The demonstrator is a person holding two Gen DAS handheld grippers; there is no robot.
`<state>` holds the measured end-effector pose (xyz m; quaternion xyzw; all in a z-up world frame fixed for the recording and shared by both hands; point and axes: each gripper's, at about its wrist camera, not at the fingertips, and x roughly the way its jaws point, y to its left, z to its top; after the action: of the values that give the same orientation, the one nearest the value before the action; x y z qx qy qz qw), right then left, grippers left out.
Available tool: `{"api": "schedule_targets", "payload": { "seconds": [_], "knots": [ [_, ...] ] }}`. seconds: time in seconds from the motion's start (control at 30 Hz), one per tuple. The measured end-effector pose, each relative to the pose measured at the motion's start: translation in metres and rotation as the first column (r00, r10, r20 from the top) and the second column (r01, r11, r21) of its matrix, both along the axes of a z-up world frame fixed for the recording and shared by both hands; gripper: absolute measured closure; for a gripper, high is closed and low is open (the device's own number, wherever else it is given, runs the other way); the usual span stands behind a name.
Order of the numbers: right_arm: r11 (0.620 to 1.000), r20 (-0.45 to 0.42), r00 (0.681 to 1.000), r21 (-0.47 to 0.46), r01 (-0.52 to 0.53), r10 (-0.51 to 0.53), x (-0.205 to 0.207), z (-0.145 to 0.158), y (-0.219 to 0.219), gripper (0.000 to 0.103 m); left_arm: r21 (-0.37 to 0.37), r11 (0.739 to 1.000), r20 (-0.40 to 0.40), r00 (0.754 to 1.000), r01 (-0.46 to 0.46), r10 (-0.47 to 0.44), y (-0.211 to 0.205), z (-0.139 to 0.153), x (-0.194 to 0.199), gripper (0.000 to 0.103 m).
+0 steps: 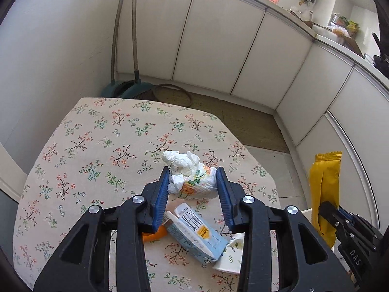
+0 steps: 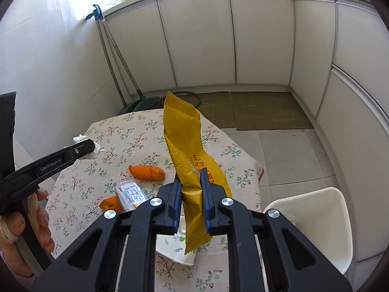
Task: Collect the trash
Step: 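Carry the yellow wrapper to the bin and release it with the right tool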
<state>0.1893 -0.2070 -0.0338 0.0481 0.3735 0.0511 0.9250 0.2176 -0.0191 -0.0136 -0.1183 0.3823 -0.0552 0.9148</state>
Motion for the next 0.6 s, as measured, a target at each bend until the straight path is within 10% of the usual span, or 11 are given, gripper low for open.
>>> {"api": "schedule_targets", "payload": {
  "seconds": [0.6],
  "knots": [
    [0.940,0.020,0.940,-0.014,0.340,-0.340,-0.067,-0.001,-0.134,0.085,0.011,0.977,0.073,0.975,0.212,-0.212,-0.093,0.010,-0.050,0.067]
  ]
}}
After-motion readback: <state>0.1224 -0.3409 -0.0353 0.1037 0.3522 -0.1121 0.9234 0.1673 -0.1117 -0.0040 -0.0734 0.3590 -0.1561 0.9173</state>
